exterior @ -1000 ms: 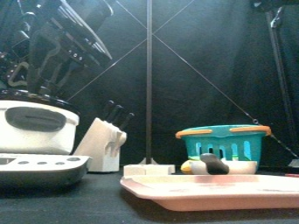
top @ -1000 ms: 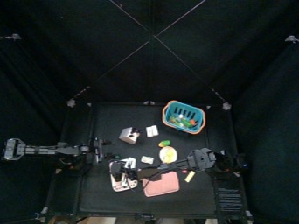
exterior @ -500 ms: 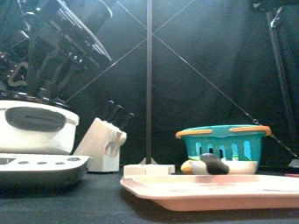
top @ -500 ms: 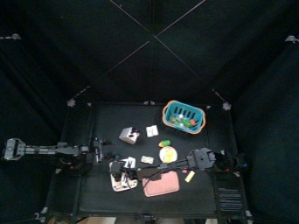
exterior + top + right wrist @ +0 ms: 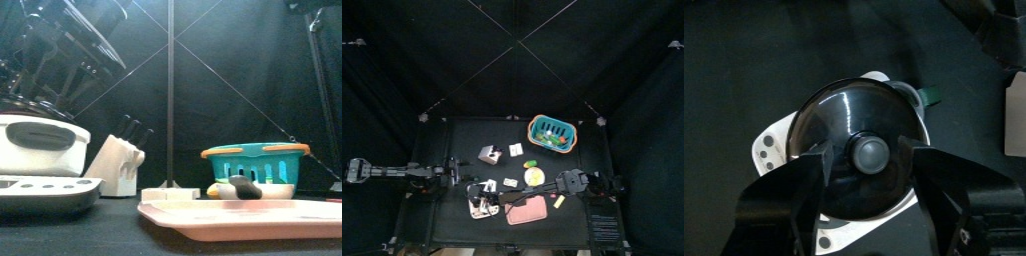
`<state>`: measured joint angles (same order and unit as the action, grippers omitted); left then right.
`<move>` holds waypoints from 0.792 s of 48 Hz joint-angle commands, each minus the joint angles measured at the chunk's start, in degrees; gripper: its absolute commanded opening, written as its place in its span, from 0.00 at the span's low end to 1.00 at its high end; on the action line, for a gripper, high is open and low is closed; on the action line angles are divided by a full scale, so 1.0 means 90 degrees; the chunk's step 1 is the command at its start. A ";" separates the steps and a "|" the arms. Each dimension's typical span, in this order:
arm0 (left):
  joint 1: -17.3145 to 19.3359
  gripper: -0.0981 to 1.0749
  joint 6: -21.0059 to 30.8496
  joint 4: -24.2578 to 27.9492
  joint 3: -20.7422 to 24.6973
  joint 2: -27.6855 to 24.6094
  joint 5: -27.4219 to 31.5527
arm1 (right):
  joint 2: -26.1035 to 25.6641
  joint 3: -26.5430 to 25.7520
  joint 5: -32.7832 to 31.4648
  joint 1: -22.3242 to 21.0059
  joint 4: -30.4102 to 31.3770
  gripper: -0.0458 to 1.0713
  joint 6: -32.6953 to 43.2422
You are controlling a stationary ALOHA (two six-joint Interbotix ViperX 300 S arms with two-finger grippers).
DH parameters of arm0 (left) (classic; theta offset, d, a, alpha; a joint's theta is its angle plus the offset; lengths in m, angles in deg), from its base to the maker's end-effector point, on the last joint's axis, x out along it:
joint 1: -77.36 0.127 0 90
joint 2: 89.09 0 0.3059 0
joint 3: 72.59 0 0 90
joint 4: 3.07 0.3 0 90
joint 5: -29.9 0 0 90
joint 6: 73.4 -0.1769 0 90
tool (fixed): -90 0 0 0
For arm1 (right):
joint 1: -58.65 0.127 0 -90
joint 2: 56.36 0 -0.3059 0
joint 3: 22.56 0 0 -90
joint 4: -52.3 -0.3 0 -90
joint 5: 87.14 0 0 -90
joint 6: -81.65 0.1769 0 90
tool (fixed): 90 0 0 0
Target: Place pot lid on pot
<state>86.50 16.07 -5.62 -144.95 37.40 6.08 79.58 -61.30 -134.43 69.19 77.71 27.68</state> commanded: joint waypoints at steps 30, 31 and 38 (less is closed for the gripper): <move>0.0000 0.88 0.0000 0.0000 0.0088 -0.0020 -0.0029 | -0.0566 0.0078 -0.0322 -0.0039 0.0234 0.85 0.0000; 0.0000 0.88 0.0000 -0.0010 0.0088 -0.0020 -0.0029 | -0.0605 0.0107 -0.0322 -0.0049 0.0234 0.85 0.0000; -0.0010 0.88 0.0000 0.0010 0.0107 -0.0020 -0.0029 | -0.0928 0.0439 -0.0303 -0.0098 0.0244 0.85 0.0068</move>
<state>86.50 16.07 -5.62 -144.95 37.40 6.08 76.86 -58.13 -137.50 69.02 79.64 27.77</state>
